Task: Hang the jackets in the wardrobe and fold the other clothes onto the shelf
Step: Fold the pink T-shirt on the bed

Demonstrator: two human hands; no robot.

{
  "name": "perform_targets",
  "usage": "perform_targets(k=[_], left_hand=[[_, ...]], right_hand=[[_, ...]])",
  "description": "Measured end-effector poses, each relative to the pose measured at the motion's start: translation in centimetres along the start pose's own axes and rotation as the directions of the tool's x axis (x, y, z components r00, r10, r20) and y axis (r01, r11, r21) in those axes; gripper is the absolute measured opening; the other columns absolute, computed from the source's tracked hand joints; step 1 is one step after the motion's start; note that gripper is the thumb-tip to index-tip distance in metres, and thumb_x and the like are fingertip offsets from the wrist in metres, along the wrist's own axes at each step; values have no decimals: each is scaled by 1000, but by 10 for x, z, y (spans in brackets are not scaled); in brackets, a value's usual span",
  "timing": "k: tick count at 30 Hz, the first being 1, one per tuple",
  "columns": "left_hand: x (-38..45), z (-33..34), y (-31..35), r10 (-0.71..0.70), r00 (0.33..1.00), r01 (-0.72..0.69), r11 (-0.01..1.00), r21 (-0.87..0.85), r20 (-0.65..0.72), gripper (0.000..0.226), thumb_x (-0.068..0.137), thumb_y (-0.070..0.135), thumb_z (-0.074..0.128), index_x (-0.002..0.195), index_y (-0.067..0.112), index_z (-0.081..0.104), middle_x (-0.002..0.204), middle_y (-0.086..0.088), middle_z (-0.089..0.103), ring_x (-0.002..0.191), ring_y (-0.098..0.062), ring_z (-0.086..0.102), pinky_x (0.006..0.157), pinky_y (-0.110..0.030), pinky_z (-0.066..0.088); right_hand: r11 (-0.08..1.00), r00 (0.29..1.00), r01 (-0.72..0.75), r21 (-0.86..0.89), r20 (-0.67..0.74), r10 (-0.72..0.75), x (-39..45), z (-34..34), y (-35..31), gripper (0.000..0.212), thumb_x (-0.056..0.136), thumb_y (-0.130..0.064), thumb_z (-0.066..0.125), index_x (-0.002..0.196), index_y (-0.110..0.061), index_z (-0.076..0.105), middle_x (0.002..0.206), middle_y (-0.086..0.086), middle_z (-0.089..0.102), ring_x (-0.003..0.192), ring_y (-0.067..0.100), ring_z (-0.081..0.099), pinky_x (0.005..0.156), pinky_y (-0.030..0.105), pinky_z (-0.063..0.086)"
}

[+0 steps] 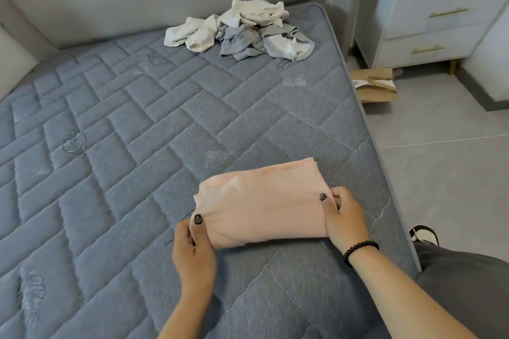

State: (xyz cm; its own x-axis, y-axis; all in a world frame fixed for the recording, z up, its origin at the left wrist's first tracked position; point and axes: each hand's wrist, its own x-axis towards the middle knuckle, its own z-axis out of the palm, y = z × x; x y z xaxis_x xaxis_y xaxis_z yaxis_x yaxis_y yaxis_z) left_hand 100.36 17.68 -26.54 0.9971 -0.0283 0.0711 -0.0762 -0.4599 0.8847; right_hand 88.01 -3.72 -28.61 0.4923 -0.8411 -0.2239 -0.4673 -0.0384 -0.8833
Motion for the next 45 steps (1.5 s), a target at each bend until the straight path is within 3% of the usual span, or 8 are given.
perform_targets(k=[10,14,18,24,28,32,39,45], left_hand=[[34,-4,0,-367,882,291,917,272,297,39,94,44,53,66,17,44,64,6,47,62,-15,43,59,-31,34],[36,10,12,-170,931,82,960,268,323,35,97,31,54,69,12,42,61,4,44,58,-14,40,55,-30,29],[33,17,13,-90,993,83,993,86,77,19,98,38,47,81,30,47,73,9,56,67,-6,51,56,-24,35],[31,30,7,-128,990,107,960,260,65,20,98,37,48,105,19,43,92,7,57,88,-24,58,69,-35,39],[14,32,15,326,927,-374,818,438,183,40,95,15,43,134,8,43,137,-10,48,126,-28,43,104,-42,31],[-8,46,9,325,788,-594,621,510,522,63,93,35,14,149,15,36,159,-2,26,149,-14,11,119,-41,10],[4,48,-19,407,707,-694,557,456,579,56,94,30,28,146,15,43,155,-7,33,146,-27,26,119,-49,15],[-10,41,-25,309,902,-411,830,377,302,61,95,36,26,147,5,34,156,-5,28,146,-18,21,120,-28,10]], right_hand=[[988,974,-139,-72,173,149,21,-13,-8,13,84,-32,66,84,-19,63,81,-7,64,76,12,60,63,28,42],[999,981,-33,5,191,32,35,-2,-31,6,90,-15,54,92,-19,59,83,-8,62,75,10,56,62,24,39],[993,994,73,93,77,-80,43,4,-38,19,89,-3,47,94,-14,61,85,3,67,76,16,57,64,26,41],[998,1000,-17,63,12,16,42,14,-22,13,94,-11,52,105,-16,56,83,-6,65,90,25,62,72,32,44],[926,955,250,-281,-84,-283,21,19,-30,49,83,5,45,127,-15,49,129,3,50,116,23,49,91,35,41],[629,770,635,-449,297,-565,-10,40,-26,47,85,-4,43,130,-10,55,145,12,43,137,29,38,110,46,34],[408,696,718,-564,586,-414,-4,49,6,67,95,-49,15,153,-17,14,161,2,3,148,18,-3,120,42,-1],[431,704,710,-557,568,-426,-1,46,7,71,94,-54,18,152,-12,20,161,5,7,148,22,0,120,45,4]])
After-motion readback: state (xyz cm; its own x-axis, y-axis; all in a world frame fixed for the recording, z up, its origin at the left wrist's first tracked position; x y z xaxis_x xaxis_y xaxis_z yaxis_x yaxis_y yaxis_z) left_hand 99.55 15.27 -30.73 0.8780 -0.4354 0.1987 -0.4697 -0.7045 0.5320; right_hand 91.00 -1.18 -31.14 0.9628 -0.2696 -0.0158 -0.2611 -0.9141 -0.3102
